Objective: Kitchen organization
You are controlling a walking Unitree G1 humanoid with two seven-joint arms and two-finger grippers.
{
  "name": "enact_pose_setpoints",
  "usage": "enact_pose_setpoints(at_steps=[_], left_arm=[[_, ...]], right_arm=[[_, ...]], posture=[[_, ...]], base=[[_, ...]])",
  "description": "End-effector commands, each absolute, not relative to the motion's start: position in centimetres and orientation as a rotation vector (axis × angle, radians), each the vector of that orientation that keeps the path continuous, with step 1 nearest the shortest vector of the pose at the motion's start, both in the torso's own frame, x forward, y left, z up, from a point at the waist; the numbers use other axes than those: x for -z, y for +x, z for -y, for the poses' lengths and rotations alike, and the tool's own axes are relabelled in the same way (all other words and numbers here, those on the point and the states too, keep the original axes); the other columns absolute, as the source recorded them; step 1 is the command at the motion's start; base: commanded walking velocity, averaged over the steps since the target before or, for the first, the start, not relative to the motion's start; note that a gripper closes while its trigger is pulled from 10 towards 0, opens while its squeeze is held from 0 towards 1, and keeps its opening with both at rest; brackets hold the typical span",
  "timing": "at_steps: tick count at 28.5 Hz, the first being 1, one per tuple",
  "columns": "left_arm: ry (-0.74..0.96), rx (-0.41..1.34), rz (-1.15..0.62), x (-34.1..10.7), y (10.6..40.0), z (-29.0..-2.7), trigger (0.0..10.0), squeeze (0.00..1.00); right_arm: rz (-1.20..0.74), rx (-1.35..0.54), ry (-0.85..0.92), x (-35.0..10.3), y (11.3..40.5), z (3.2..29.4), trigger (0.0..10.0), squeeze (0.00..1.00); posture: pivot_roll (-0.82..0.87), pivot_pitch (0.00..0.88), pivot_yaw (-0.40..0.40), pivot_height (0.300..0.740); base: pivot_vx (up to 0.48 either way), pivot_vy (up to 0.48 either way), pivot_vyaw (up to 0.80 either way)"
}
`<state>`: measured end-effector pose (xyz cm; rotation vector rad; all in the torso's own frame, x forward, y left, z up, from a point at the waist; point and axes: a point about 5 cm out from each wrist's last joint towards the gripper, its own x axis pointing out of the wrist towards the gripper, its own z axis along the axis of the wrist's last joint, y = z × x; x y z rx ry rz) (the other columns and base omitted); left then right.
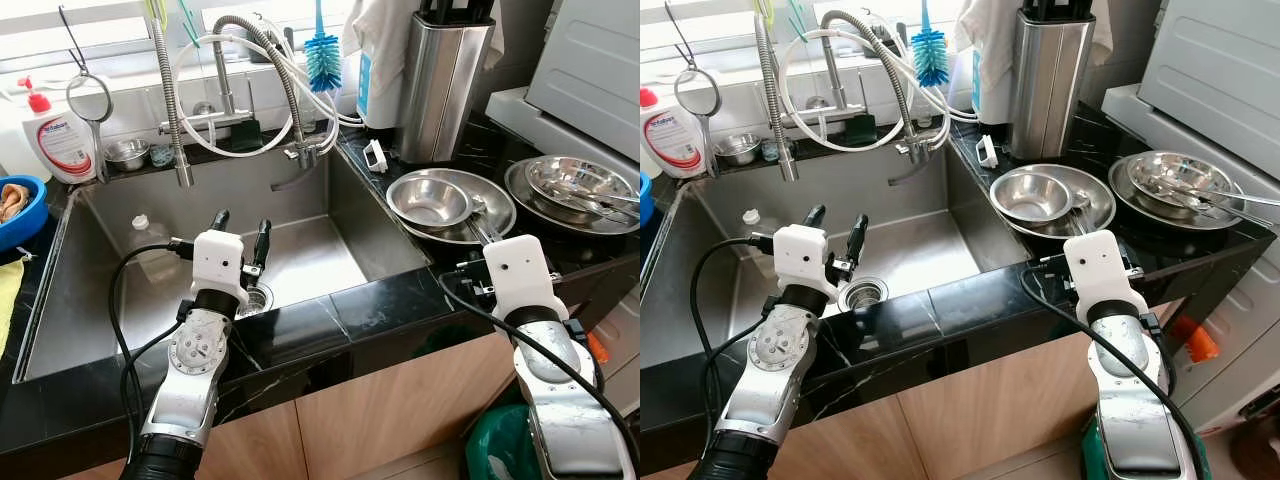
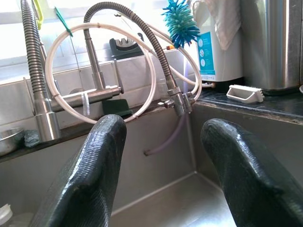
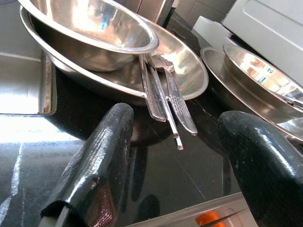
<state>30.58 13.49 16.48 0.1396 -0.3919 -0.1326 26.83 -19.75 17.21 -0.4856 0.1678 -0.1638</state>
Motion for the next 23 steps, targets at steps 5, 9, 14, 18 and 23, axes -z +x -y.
enact_pose_setpoints(at_steps=[5,9,14,18,23], left_arm=[[0.144,0.12,0.365,-15.94,30.62,-13.84,10.0,0.0],[0.144,0.121,0.363,-15.92,30.64,-13.82,10.0,0.0],[0.145,0.125,0.361,-15.9,30.64,-13.82,10.0,0.0],[0.144,0.128,0.361,-15.92,30.66,-13.78,10.0,0.0],[0.143,0.131,0.357,-15.84,30.66,-13.7,10.0,0.0]], right_arm=[[-0.135,0.166,-0.489,-18.14,27.08,19.55,0.0,0.0],[-0.114,0.16,-0.484,-18.35,27.22,19.37,0.0,0.0],[-0.137,0.158,-0.485,-18.11,27.01,19.38,0.0,0.0],[-0.164,0.152,-0.49,-17.65,26.94,19.43,8.9,0.0],[-0.151,0.151,-0.489,-17.87,27.09,19.34,10.0,0.0]], posture=[[-0.14,0.0,0.047,0.74],[-0.13,0.0,0.047,0.74],[-0.13,0.0,0.049,0.74],[-0.14,0.0,0.05,0.74],[-0.14,0.0,0.049,0.74]], base=[[0.0,0.0,0.0],[0.0,0.0,0.0],[0.0,0.0,0.0],[0.0,0.0,0.0],[0.0,0.0,0.0]])
